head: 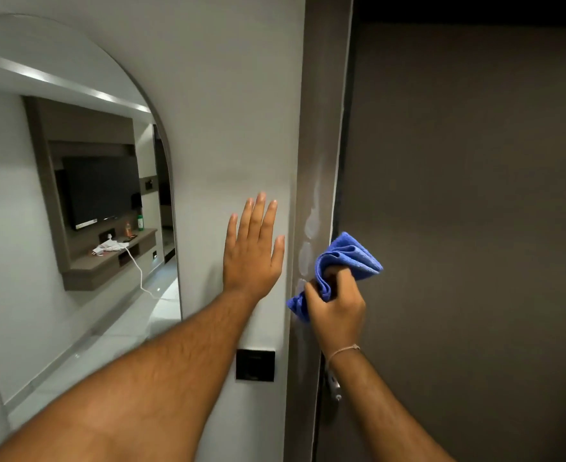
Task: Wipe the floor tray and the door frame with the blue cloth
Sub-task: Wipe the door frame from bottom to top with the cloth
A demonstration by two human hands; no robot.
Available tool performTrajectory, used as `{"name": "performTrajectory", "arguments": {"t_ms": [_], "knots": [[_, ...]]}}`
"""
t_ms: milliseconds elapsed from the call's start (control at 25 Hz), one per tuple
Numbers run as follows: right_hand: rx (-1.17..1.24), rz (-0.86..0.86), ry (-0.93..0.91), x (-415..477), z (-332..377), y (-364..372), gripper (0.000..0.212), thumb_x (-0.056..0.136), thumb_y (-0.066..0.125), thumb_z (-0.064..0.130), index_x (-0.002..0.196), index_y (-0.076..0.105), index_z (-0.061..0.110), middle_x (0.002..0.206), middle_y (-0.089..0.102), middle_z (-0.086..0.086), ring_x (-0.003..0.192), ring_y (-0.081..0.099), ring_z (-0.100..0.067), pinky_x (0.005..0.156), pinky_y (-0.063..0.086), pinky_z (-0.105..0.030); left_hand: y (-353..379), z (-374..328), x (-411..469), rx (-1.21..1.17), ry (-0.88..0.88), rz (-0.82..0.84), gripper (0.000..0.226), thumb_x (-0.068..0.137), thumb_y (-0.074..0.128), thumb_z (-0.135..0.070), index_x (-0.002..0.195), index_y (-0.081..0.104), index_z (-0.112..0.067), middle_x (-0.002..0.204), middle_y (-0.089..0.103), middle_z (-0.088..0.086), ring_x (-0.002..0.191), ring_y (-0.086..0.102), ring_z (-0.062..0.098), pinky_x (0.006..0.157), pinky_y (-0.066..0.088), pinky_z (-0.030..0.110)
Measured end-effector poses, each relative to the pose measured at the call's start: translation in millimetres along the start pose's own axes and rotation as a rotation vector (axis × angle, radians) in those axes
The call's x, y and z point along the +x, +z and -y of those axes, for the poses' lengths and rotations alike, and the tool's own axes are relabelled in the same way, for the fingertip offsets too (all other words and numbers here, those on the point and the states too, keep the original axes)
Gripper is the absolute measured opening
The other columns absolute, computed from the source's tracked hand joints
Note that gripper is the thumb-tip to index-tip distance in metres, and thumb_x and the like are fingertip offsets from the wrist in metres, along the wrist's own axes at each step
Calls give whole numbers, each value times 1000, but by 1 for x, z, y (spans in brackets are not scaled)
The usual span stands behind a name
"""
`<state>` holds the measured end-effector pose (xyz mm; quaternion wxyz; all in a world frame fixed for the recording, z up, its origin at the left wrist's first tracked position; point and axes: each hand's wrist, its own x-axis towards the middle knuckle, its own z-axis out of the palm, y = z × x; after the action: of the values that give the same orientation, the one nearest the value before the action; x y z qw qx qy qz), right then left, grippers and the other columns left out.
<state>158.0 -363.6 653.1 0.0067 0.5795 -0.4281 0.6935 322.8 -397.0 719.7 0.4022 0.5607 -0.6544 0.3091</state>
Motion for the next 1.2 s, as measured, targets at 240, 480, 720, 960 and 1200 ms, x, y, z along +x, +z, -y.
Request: {"name": "performTrajectory", "arguments": {"t_ms": [240,480,720,960,1200], "knots": [[-454,66,-336,27,-35,62,33,80,73,41,104,68,19,130,55,-4,118,54,-29,100,50,-46,35,15,88,42,87,-134,71,111,35,-28,175,6,-19,184,2,5,170,2,25,137,8,49],[-630,46,-429,42,-58,78,80,96,51,54,166,31,18,175,26,-13,168,-2,-20,134,11,-49,65,34,90,48,203,-230,68,112,30,-33,175,9,-20,184,6,6,170,3,28,137,8,51],[-667,36,-430,147,18,77,81,106,40,52,172,13,13,180,7,-10,168,2,-27,137,6,-50,69,33,88,19,229,-287,69,111,36,-32,175,12,-17,183,15,8,169,10,30,136,1,49],[-607,-43,-545,291,110,67,72,106,39,57,165,37,15,175,28,-11,164,23,-31,133,15,-45,71,34,88,32,224,-289,69,113,30,-35,176,5,-20,184,3,5,170,0,28,136,-4,47],[-672,-45,-500,330,135,69,72,108,33,61,162,39,14,165,42,-10,158,35,-28,130,8,-17,70,35,87,18,216,-278,67,114,26,-36,175,5,-20,184,4,6,170,3,29,137,6,50]]}}
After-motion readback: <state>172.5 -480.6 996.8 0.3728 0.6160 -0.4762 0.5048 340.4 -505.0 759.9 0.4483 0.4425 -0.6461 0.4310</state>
